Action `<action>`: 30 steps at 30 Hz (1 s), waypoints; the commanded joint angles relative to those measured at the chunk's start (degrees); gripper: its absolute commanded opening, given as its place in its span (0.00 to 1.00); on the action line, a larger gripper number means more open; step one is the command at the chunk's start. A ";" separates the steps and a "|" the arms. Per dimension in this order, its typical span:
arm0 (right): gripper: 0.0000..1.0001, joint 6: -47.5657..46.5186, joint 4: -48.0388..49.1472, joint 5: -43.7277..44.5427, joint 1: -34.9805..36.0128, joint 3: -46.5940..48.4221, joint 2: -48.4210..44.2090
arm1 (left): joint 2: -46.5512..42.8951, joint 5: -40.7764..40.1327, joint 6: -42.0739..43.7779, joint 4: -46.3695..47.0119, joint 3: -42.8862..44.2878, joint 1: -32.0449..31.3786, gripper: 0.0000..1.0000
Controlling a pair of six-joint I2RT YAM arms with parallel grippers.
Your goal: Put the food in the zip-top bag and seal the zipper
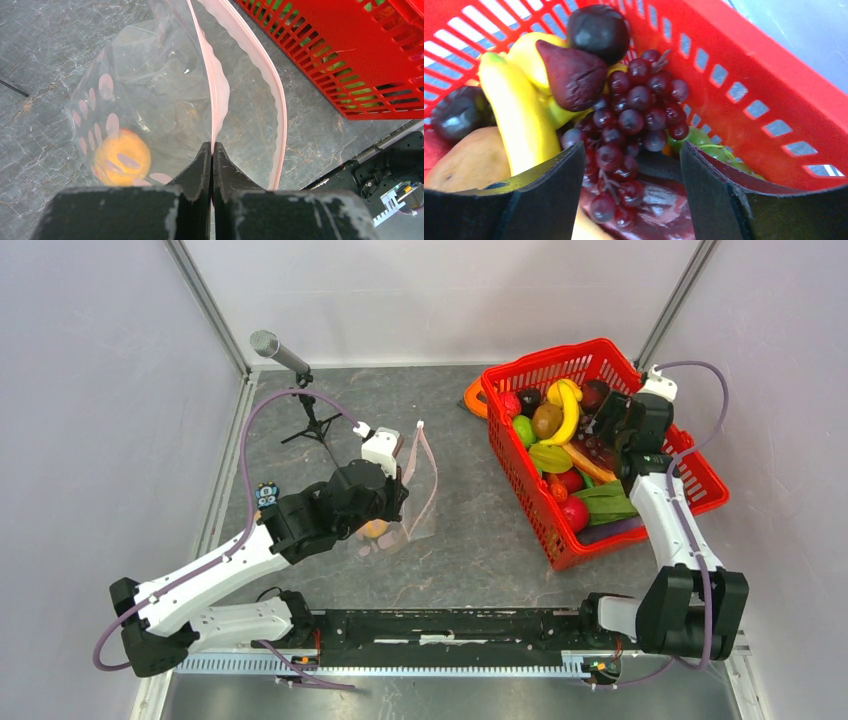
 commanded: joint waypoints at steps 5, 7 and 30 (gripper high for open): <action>0.75 3.06 3.77 -6.93 -2.65 0.39 2.96 | 0.14 0.04 0.70 2.20 -0.20 0.19 0.03; 0.78 2.37 3.29 -8.89 -2.65 0.09 4.71 | 0.05 -0.09 0.62 2.20 -0.36 0.19 0.03; 0.09 -2.69 6.87 -12.28 -2.39 -3.20 -8.18 | -0.30 -0.32 0.80 2.63 -1.49 0.28 0.03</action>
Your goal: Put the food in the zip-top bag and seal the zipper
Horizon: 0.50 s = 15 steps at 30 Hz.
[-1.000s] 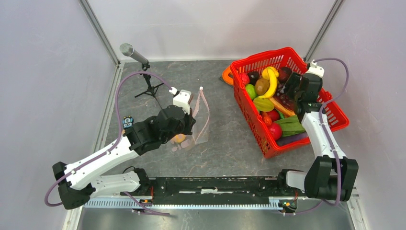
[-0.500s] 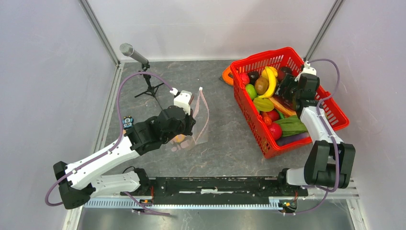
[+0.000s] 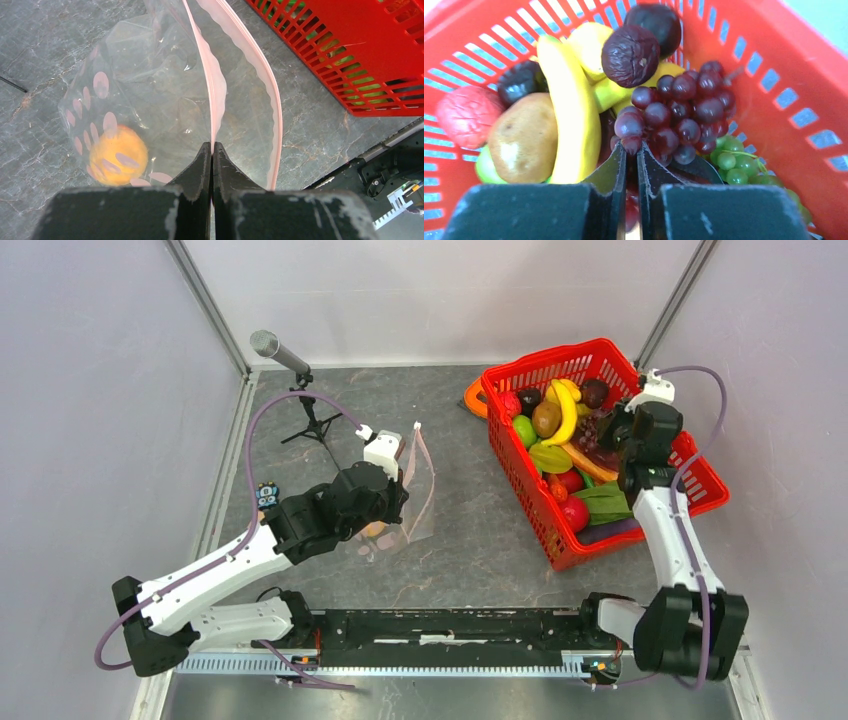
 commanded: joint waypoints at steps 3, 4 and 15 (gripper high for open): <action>0.09 -1.00 2.65 0.85 -0.05 -0.03 -7.92 | -0.52 0.20 0.68 2.47 -0.30 0.28 0.04; 0.08 -0.95 2.48 0.58 -0.05 -0.11 -8.78 | -0.50 0.35 0.70 2.55 -0.29 0.26 0.04; 0.05 -0.19 4.82 -10.69 -0.05 1.10 -16.93 | -0.17 0.87 1.12 2.91 -0.20 0.26 0.04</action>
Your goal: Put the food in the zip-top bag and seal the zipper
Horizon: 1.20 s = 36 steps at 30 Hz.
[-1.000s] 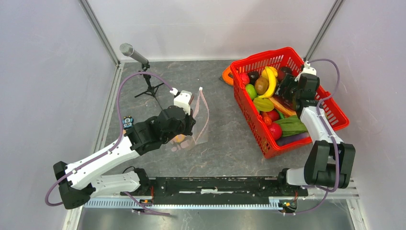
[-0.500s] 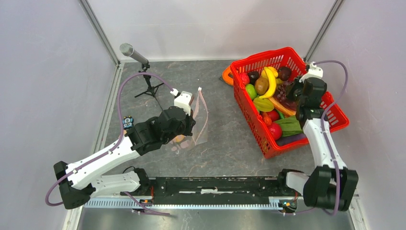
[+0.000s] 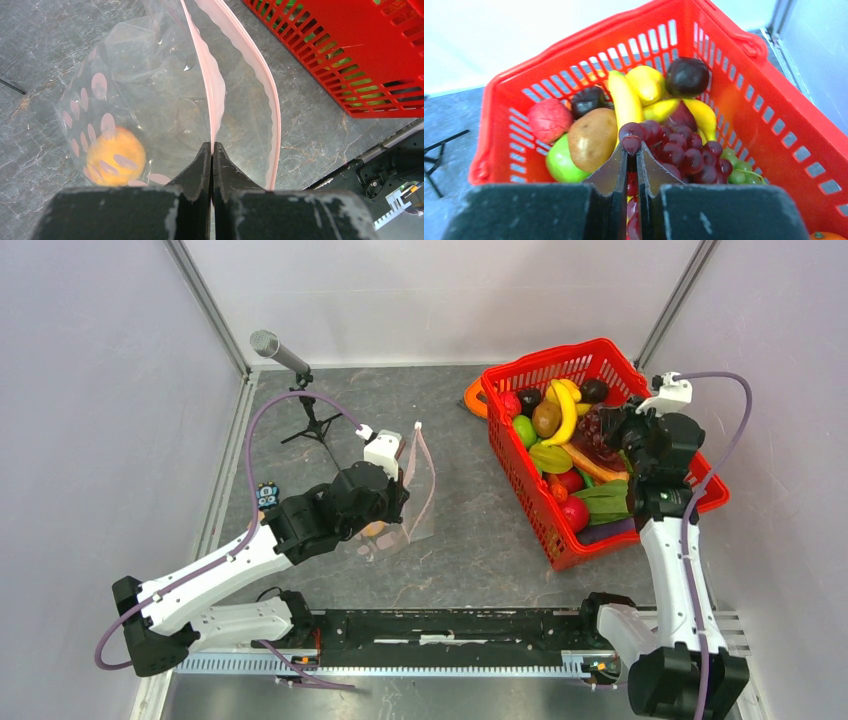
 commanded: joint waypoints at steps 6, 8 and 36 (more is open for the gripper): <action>0.05 -0.84 1.55 -8.10 -0.05 4.28 -5.74 | -0.08 0.72 1.43 2.51 0.26 0.26 0.04; 0.05 -1.06 2.27 -10.97 -0.05 4.18 -6.15 | 0.09 0.79 1.48 2.52 0.26 0.26 0.04; 0.94 -9.85 -14.82 -12.94 0.12 2.84 1.13 | 0.97 1.25 1.65 2.48 0.26 0.29 0.05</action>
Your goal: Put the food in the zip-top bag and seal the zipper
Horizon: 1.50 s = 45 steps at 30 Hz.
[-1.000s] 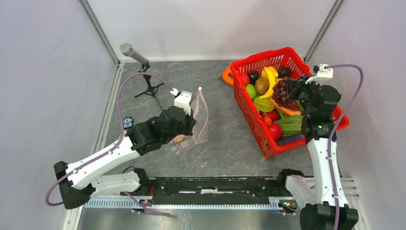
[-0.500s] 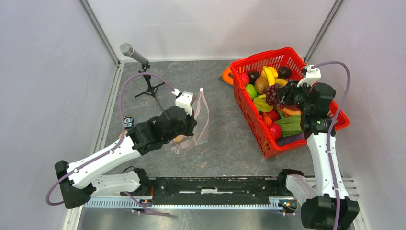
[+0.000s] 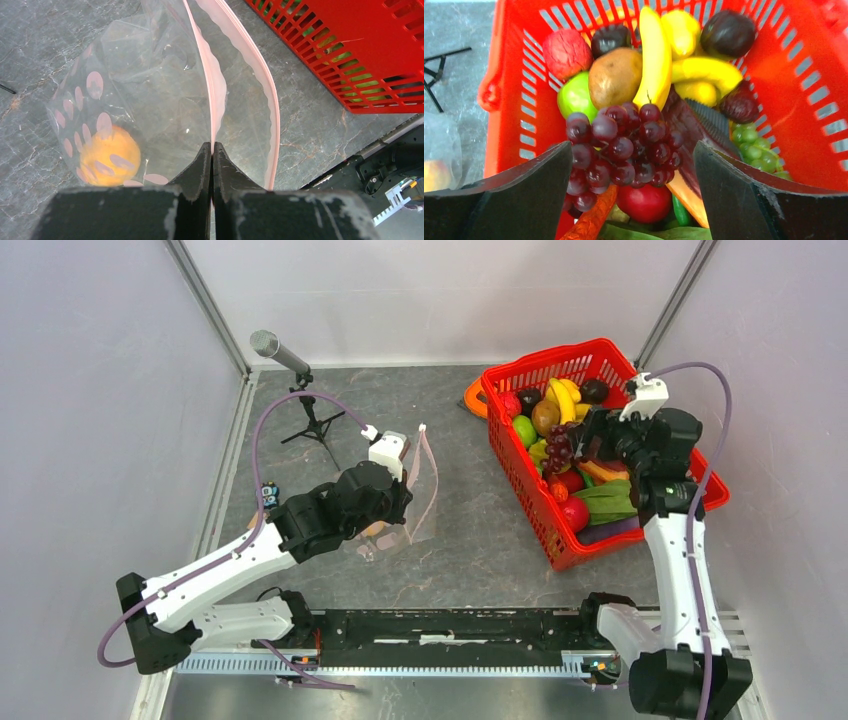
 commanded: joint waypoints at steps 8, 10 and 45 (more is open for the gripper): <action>0.98 2.83 7.39 -4.41 5.19 -6.32 6.85 | 0.38 0.63 1.22 2.14 0.57 0.26 0.05; 0.98 4.20 8.31 -3.32 6.34 -7.00 8.57 | 0.47 0.90 1.19 2.15 0.67 0.26 0.05; 0.00 9.02 17.80 0.76 7.38 -7.23 -4.63 | -1.17 -0.05 0.91 1.71 -0.04 0.26 0.08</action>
